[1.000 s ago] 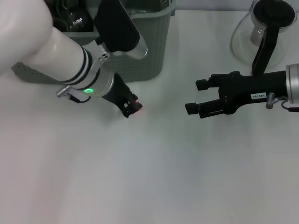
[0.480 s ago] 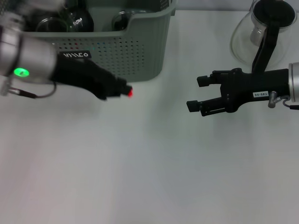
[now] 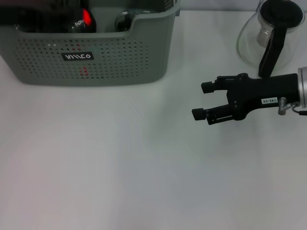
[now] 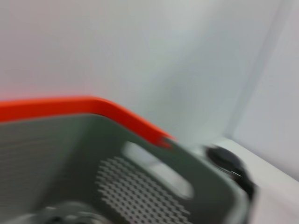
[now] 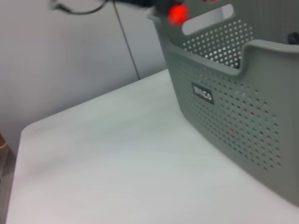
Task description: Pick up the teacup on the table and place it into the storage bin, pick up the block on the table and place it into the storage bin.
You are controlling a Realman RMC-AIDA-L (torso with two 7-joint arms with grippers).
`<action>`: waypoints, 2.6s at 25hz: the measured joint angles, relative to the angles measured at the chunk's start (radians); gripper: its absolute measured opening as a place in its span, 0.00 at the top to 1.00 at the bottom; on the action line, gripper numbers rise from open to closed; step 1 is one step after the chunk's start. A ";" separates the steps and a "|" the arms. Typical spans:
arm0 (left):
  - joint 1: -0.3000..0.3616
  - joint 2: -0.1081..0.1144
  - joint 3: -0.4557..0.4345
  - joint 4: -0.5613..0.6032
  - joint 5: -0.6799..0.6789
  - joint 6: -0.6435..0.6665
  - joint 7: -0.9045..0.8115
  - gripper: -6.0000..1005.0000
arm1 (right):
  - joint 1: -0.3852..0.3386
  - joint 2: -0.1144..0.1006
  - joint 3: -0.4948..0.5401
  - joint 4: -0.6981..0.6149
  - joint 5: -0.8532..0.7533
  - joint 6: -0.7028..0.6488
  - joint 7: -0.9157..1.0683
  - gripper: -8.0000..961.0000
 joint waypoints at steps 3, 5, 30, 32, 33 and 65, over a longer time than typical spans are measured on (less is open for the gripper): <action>-0.024 0.033 0.002 -0.110 0.008 -0.123 0.002 0.79 | 0.002 0.004 -0.003 -0.003 -0.002 -0.008 -0.008 0.02; -0.045 0.051 0.019 -0.180 0.009 -0.191 0.006 0.78 | 0.005 0.007 -0.005 -0.003 -0.004 -0.009 -0.018 0.02; -0.073 0.088 -0.059 -0.354 -0.184 0.158 0.212 0.24 | 0.007 -0.003 0.104 -0.003 0.004 -0.114 -0.113 0.02; -0.075 0.078 -0.029 -0.360 -0.188 0.274 0.273 0.17 | 0.009 -0.004 0.119 -0.001 0.004 -0.138 -0.142 0.02; -0.072 0.074 -0.008 -0.361 -0.185 0.295 0.291 0.14 | 0.010 -0.004 0.122 0.000 0.004 -0.145 -0.153 0.02; 0.057 0.055 0.120 -0.592 0.007 -0.080 0.596 0.07 | 0.220 0.058 -0.124 0.294 0.093 0.239 -0.393 0.02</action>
